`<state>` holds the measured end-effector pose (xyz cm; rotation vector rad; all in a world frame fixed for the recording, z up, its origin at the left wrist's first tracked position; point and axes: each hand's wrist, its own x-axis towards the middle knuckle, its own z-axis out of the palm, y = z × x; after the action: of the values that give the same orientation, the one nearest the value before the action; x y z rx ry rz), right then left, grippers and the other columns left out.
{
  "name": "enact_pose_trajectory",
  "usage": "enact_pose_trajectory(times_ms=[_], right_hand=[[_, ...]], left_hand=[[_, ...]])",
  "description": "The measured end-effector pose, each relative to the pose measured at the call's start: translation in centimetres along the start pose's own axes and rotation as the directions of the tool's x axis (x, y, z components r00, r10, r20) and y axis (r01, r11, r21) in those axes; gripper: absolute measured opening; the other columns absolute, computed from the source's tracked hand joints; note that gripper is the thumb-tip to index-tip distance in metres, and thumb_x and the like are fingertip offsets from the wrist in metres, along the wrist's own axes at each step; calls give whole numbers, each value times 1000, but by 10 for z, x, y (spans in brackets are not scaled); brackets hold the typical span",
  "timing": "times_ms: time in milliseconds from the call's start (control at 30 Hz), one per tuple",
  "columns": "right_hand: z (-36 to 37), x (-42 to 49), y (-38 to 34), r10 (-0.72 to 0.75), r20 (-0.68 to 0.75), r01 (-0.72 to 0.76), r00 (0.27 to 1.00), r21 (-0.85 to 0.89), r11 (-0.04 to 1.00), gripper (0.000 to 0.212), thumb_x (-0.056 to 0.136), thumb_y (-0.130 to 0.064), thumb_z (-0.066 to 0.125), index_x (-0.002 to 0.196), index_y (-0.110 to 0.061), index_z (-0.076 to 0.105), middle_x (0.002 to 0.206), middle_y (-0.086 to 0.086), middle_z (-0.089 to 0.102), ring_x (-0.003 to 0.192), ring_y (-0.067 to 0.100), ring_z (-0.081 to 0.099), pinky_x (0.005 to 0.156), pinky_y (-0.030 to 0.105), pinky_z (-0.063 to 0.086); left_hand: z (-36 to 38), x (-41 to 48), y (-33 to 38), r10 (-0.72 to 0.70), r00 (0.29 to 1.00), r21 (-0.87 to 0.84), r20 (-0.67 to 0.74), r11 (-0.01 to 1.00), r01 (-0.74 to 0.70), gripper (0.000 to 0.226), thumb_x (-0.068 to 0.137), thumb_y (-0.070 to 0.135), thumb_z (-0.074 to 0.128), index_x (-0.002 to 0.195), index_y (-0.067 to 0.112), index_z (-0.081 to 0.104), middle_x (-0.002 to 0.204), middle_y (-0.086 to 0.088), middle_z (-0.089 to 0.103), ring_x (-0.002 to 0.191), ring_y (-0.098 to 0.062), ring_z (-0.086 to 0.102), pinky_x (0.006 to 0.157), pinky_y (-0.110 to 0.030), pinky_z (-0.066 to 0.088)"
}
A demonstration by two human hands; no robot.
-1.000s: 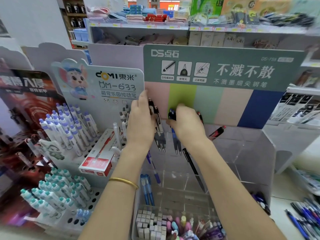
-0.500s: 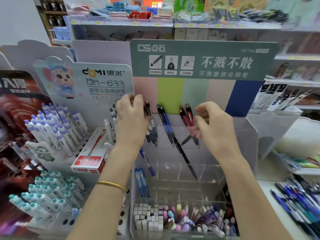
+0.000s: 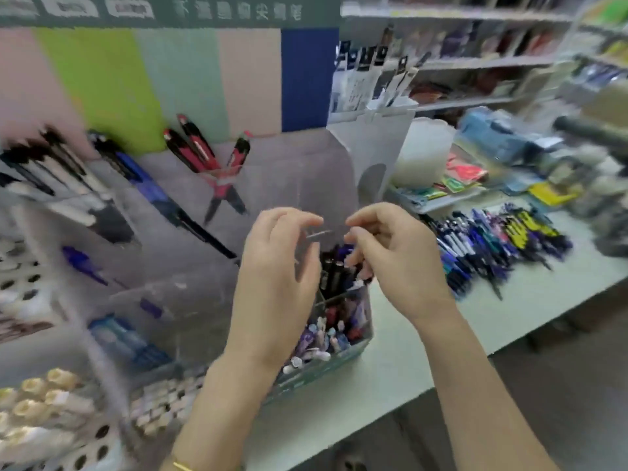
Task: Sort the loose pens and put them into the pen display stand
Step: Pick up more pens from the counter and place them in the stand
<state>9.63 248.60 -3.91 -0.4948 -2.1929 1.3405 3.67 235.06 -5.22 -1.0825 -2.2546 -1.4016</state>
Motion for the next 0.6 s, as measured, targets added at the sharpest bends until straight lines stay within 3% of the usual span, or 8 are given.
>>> enact_pose_trajectory(times_ms=[167, 300, 433, 533, 600], right_hand=[[-73, -7, 89, 230, -67, -234, 971, -64, 970, 25, 91, 2, 50, 86, -22, 57, 80, 6, 65, 58, 11, 64, 48, 29, 51], [-126, 2, 174, 381, -65, -386, 922, -123, 914, 21, 92, 1, 48, 90, -18, 56, 83, 7, 64, 54, 6, 61, 47, 26, 49], [-178, 26, 243, 448, 21, -434, 894, -211, 876, 18, 94, -1, 46, 97, -15, 56, 84, 3, 63, 62, 11, 63, 53, 28, 53], [-215, 41, 275, 494, 84, -460, 865, -260, 849, 16, 95, -2, 47, 99, -15, 57, 84, 2, 63, 65, 16, 64, 52, 27, 51], [-231, 51, 289, 511, 116, -466, 852, -277, 840, 16, 95, -2, 48, 98, -14, 58, 83, 1, 64, 64, 16, 64, 50, 24, 50]], left_hand=[[94, -16, 28, -24, 960, -101, 278, 993, 54, 22, 88, 2, 57, 104, 16, 62, 96, 15, 50, 84, 3, 48, 76, -12, 39], [178, -26, 32, -154, 886, -90, 438, 973, 213, 21, 92, 9, 56, 107, 22, 60, 106, 11, 54, 91, 2, 53, 73, -10, 38], [280, -33, 21, -489, 762, 37, 423, 850, 525, 27, 96, 20, 53, 123, 20, 54, 122, 4, 49, 97, 1, 53, 88, -18, 41], [351, -37, 24, -695, 602, 147, 393, 693, 706, 49, 97, 28, 52, 141, 10, 38, 140, -10, 37, 125, -19, 44, 107, -29, 33], [384, -35, 29, -778, 541, 208, 320, 614, 761, 60, 97, 33, 51, 146, 7, 28, 146, -13, 31, 135, -25, 32, 110, -31, 25]])
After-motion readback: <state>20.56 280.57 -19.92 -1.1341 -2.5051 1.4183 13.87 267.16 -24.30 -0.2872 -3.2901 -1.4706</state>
